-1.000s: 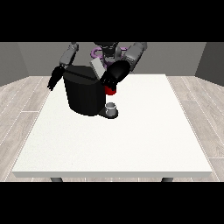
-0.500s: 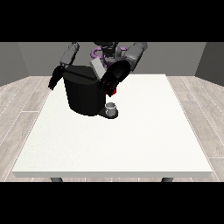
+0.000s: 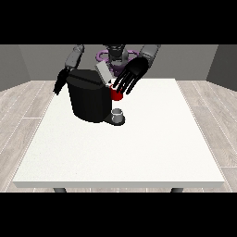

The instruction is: Insert the coffee pod into the coffee machine and close the lid

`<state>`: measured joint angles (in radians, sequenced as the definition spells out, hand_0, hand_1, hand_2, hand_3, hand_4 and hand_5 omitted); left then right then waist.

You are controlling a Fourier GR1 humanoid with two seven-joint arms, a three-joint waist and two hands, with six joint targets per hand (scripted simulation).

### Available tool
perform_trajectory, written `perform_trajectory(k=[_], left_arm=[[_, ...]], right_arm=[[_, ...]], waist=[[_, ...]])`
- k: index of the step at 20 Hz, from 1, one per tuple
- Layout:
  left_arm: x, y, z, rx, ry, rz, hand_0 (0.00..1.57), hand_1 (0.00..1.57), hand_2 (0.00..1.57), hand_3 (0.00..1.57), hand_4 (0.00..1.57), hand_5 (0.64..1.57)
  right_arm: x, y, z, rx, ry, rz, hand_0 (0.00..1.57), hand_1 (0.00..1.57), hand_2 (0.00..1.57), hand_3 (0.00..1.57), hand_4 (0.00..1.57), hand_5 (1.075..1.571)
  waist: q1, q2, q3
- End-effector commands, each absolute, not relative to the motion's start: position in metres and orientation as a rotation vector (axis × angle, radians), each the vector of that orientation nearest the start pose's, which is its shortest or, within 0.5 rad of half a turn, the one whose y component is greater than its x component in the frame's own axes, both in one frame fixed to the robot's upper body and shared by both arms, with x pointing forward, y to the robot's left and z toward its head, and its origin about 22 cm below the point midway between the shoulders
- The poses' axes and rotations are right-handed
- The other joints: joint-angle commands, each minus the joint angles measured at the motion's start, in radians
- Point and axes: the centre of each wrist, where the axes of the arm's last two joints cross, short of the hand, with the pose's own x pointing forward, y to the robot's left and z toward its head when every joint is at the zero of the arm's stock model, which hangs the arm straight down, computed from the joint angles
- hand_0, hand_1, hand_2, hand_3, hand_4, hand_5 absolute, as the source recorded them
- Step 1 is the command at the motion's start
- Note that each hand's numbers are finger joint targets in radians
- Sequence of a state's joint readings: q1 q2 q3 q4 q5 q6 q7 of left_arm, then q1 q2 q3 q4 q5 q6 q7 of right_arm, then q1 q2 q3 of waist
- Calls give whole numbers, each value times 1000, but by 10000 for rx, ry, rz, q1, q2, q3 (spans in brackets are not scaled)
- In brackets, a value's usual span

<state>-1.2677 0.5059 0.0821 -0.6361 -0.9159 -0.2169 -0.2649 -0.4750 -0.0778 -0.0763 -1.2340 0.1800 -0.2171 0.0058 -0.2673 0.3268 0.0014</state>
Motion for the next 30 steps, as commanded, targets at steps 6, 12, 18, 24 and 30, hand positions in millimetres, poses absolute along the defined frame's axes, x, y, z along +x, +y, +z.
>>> perform_trajectory(k=[6, 12, 18, 24, 30], left_arm=[[456, 235, 179, 6883, -15574, -12386, 0, 0, 177, 0, 0, 1571], [435, 217, 77, 1295, -16783, -7090, 0, 0, 0, 0, 418, 1571], [377, 212, -35, -1121, -14924, -3983, 0, 0, 0, 0, 394, 1571], [347, 249, -66, -962, -13853, -3571, 0, 0, 0, 0, 442, 1571], [344, 233, -60, -1818, -14033, -3205, 0, 0, 0, 0, 390, 1571]], right_arm=[[303, -250, -31, -2943, -15006, 398, 0, 0, 0, 0, 0, 1571], [275, -265, -59, -3767, -13650, -250, 0, 0, 0, 0, 0, 1571], [274, -275, -46, -3047, -13742, -357, 0, 0, 0, 0, 0, 1571], [288, -239, -15, -1475, -14695, 855, 0, 0, 0, 0, 0, 1571], [304, -268, 9, -2076, -15145, 1663, 0, 0, 0, 0, 251, 1571]], waist=[[1069, -2293, -9], [2418, -4002, -39], [3099, -5746, -26], [3326, -6530, -21], [4268, -6369, -11]])
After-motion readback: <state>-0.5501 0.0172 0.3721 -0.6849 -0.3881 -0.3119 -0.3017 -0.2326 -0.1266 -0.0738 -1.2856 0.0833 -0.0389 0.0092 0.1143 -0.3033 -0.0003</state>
